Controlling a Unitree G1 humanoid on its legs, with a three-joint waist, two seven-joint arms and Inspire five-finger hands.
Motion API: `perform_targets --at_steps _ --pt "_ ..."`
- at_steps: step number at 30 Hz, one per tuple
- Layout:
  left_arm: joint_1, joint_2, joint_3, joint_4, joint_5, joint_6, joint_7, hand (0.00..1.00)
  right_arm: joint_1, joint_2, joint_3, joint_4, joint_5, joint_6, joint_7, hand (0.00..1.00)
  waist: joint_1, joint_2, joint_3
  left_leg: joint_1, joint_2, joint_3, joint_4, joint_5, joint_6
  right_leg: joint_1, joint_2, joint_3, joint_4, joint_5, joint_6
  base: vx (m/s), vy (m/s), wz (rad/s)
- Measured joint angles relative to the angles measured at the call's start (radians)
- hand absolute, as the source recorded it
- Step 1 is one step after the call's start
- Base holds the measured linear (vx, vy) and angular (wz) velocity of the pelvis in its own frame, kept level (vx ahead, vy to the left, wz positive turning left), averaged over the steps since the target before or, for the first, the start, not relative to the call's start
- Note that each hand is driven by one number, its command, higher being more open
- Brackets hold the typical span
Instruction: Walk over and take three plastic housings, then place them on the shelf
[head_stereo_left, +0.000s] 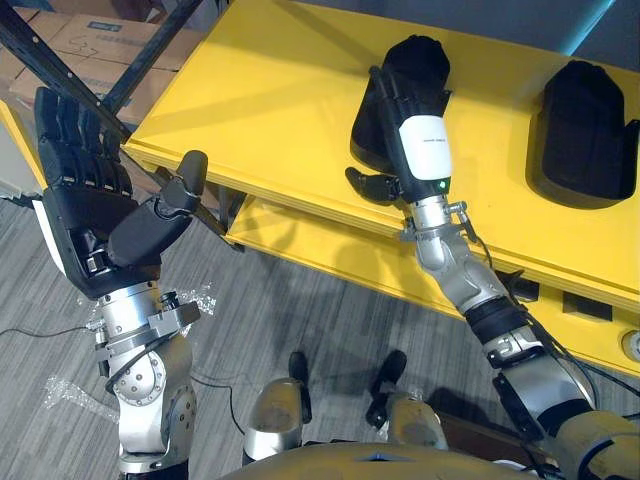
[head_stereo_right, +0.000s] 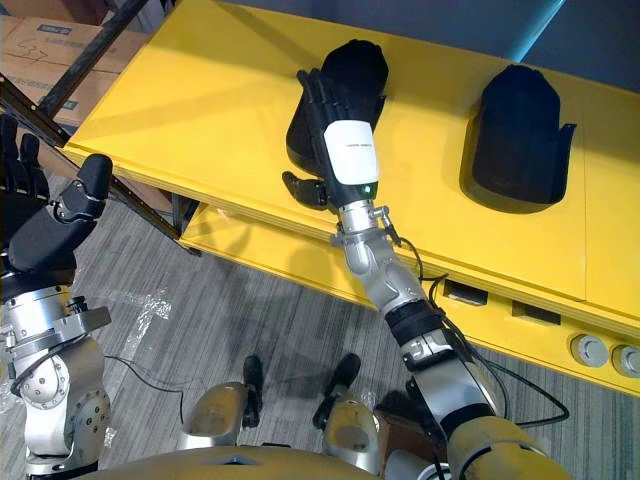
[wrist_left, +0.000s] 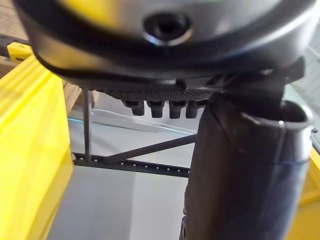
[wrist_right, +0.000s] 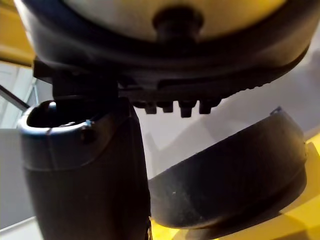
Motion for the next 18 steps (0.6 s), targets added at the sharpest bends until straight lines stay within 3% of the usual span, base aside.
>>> perform_targets --at_steps 6,13,18 --pt "0.001 -0.002 0.000 0.000 -0.005 0.004 -0.010 1.00 -0.017 -0.006 -0.028 0.005 0.000 0.001 -0.006 1.00 0.003 0.006 0.012 -0.004 -0.002 -0.002 -0.001 0.007 0.003 -0.008 -0.003 -0.001 0.007 -0.001 0.000 0.00 0.000 0.00" --pt "0.006 -0.002 -0.012 0.006 -0.010 0.066 -0.035 1.00 -0.020 -0.033 -0.030 0.006 0.001 0.003 -0.008 1.00 0.003 0.012 0.016 0.007 -0.012 -0.005 -0.019 0.017 0.005 -0.008 -0.015 -0.004 0.020 -0.008 0.003 0.00 0.008 0.02" --pt "0.037 -0.002 -0.013 0.010 -0.031 0.071 -0.052 1.00 -0.058 -0.036 -0.030 0.037 0.001 0.025 -0.014 1.00 0.000 0.020 0.022 0.016 -0.018 -0.006 -0.036 0.029 0.009 -0.007 -0.021 -0.006 0.022 -0.007 0.004 -0.01 0.011 0.02"
